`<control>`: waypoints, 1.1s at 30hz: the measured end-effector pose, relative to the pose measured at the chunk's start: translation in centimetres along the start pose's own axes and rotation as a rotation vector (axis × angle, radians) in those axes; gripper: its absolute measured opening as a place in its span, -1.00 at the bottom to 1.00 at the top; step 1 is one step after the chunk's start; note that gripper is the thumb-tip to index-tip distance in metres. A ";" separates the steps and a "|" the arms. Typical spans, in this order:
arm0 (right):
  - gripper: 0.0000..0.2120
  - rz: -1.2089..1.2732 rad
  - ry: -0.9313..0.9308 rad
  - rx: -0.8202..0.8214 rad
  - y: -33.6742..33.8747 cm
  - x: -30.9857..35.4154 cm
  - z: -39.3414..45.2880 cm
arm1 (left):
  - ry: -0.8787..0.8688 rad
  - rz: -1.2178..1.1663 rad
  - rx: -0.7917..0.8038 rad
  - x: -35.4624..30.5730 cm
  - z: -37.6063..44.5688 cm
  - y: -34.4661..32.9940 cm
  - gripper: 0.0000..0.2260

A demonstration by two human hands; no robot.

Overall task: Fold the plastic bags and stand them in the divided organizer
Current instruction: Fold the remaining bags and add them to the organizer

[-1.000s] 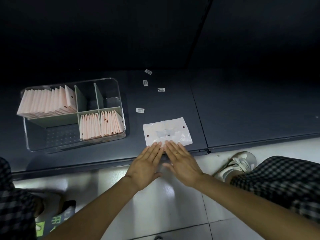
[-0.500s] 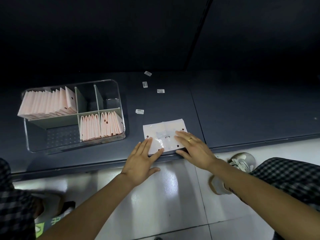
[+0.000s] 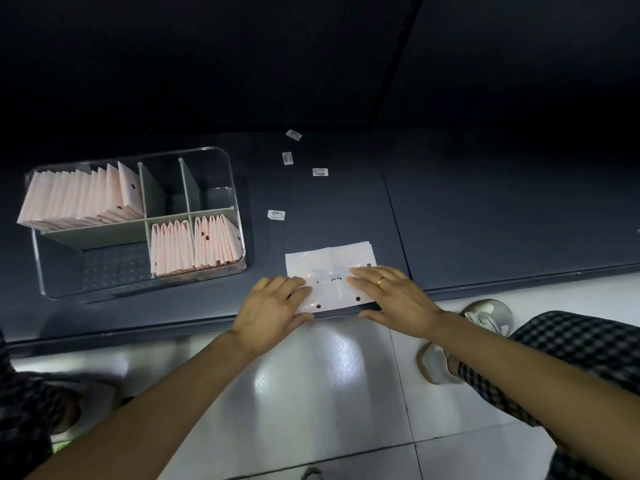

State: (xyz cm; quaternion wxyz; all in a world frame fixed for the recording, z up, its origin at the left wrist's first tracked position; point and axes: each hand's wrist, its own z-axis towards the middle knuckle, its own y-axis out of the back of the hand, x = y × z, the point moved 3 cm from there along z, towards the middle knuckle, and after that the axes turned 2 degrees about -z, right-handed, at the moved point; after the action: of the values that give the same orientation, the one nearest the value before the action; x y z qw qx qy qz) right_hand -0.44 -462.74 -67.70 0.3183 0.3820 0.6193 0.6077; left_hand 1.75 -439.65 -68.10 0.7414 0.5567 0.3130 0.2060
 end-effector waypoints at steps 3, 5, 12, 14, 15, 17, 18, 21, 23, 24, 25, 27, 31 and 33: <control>-0.45 -0.037 0.063 -0.046 0.4 -0.3 0.3 | -0.044 0.014 -0.029 0.4 0.5 0.3 -0.66; -0.49 -0.080 0.129 -0.092 0.8 -0.4 0.7 | -0.052 0.011 -0.019 0.6 0.7 0.3 -0.66; -0.64 -0.063 0.163 -0.167 0.5 -0.7 0.8 | 0.030 -0.076 0.054 0.8 0.5 -0.3 -0.55; -0.71 0.199 -0.016 -0.133 0.4 -1.2 0.9 | 0.119 -0.181 0.091 1.2 0.5 -0.4 -0.59; -0.74 0.341 -0.117 -0.098 0.2 -1.5 1.1 | 0.170 -0.250 0.095 1.4 0.7 -0.5 -0.64; -0.79 0.575 -0.327 -0.076 -0.1 -2.4 1.5 | 0.296 -0.394 0.053 1.8 1.2 -0.6 -0.80; -0.83 0.680 -0.438 -0.062 -0.2 -2.9 1.8 | 0.379 -0.460 0.023 2.0 1.5 -0.6 -0.86; -0.85 0.953 -0.686 -0.050 -0.6 -3.6 2.9 | 0.677 -0.609 -0.033 2.7 2.1 -0.9 -0.89; -0.78 1.022 -0.820 -0.067 -0.9 -3.9 3.6 | 0.787 -0.667 -0.037 3.0 2.4 -1.1 -0.88; -0.77 0.994 -0.856 -0.068 -1.0 -3.9 3.9 | 0.821 -0.685 -0.046 3.0 2.5 -1.2 -0.87; -0.77 0.950 -0.877 -0.055 -1.0 -3.9 4.3 | 0.852 -0.702 -0.062 2.8 2.7 -1.1 -0.84; -0.79 0.850 -0.899 -0.018 -1.0 -3.9 4.8 | 0.888 -0.688 -0.111 2.1 2.7 -0.9 -0.74; -0.78 0.782 -0.933 0.013 -0.8 -3.8 5.2 | 0.557 -0.293 -0.205 0.1 2.8 -0.4 -0.60; -0.74 0.742 -0.946 0.029 -0.7 -3.8 5.4 | 0.297 -0.214 -0.067 -1.4 3.2 -1.3 -0.50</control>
State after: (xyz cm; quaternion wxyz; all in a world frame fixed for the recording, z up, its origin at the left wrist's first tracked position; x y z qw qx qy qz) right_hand 6.06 -463.27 -68.95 0.3207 0.8058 0.2441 0.4339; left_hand 2.89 -443.18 -68.37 0.7229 0.4585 0.4695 0.2163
